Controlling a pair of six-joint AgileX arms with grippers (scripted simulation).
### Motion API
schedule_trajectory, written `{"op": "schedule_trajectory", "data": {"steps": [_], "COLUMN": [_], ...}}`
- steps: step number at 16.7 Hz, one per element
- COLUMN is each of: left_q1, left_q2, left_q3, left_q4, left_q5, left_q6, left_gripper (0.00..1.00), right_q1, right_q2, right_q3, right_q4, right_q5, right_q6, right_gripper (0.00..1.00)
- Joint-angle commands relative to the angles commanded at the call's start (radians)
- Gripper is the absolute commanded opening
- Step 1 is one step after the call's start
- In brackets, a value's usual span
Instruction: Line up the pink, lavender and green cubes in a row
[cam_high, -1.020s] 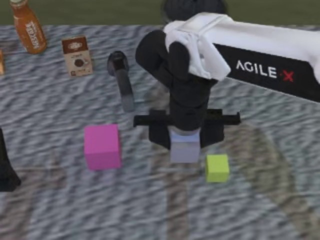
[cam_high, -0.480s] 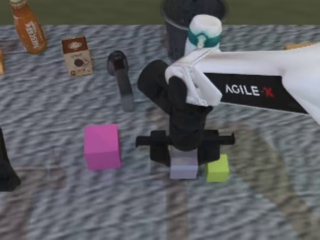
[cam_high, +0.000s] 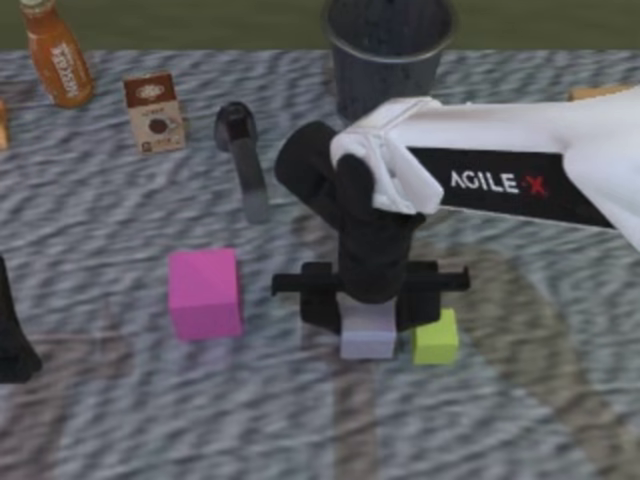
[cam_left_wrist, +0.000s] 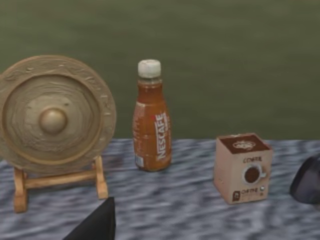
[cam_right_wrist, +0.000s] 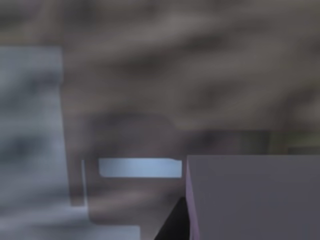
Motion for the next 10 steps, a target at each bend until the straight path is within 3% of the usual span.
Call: {"op": "schedule_trajectory", "data": {"steps": [6, 10], "left_q1": [0.000, 0.000], "left_q2": [0.000, 0.000], "left_q3": [0.000, 0.000], "left_q4": [0.000, 0.000], "left_q5": [0.000, 0.000], "left_q6": [0.000, 0.000], "left_gripper": [1.00, 1.00], "right_q1": [0.000, 0.000], "right_q2": [0.000, 0.000], "right_q3": [0.000, 0.000], "right_q4": [0.000, 0.000], "right_q5": [0.000, 0.000], "right_q6": [0.000, 0.000], "right_gripper": [0.98, 1.00]}}
